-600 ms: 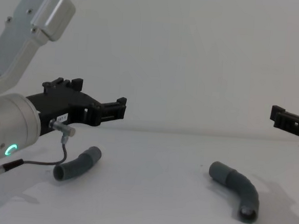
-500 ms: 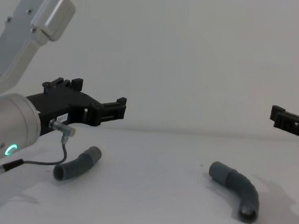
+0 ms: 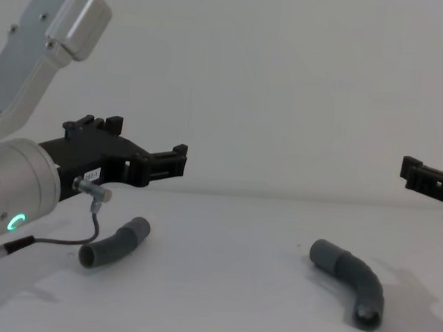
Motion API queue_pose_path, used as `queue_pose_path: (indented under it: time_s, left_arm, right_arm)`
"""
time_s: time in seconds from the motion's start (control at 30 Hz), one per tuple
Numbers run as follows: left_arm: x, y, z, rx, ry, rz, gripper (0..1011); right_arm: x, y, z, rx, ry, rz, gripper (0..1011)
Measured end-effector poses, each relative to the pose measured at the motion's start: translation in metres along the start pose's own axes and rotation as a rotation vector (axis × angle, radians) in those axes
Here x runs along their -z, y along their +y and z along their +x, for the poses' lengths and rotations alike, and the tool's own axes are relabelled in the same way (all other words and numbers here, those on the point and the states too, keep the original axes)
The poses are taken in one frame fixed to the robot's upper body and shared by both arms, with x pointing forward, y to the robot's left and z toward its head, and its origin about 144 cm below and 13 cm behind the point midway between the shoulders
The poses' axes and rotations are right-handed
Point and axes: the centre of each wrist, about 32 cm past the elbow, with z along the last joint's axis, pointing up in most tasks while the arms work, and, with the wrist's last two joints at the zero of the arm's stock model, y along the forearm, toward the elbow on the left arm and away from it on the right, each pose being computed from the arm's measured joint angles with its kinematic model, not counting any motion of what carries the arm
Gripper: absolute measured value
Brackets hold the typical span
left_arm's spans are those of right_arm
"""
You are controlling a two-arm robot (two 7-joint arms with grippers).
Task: Use both hands to pick up one end of the pipe from the table, align the ends, and insert them.
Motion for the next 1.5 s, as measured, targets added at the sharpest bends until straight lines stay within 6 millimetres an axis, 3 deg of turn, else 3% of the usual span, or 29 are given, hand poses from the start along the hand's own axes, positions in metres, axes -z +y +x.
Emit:
queue_pose_path:
  time_s: [0.8, 1.5]
  left_arm:
    - [0.000, 0.003, 0.003, -0.001, 0.088, 0.092, 1000]
    - [-0.024, -0.009, 0.022, 0.028, 0.148, 0.352, 1000]
  right_arm:
    - [0.000, 0.000, 0.000, 0.000, 0.000, 0.000, 1004]
    - [0.000, 0.000, 0.000, 0.000, 0.000, 0.000, 1004]
